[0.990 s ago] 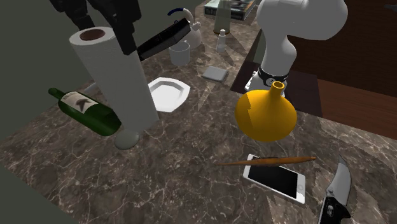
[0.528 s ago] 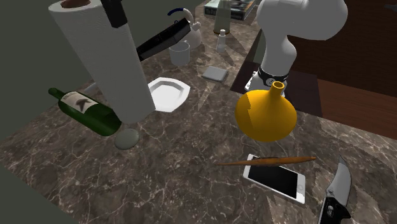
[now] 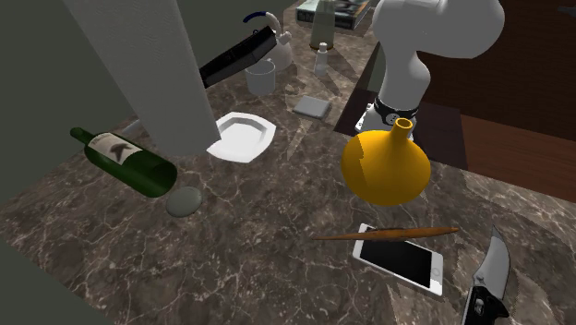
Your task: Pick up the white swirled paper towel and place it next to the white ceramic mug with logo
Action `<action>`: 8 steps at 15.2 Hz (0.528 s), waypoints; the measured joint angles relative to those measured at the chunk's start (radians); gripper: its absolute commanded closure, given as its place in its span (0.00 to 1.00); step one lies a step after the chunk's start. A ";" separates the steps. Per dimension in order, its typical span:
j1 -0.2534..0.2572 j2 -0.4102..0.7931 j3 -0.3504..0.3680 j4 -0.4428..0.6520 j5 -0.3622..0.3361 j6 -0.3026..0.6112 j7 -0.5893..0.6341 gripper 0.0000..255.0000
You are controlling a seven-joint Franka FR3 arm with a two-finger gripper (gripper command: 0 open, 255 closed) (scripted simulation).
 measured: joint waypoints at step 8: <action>-0.018 0.065 -0.010 0.194 0.026 -0.134 -0.016 1.00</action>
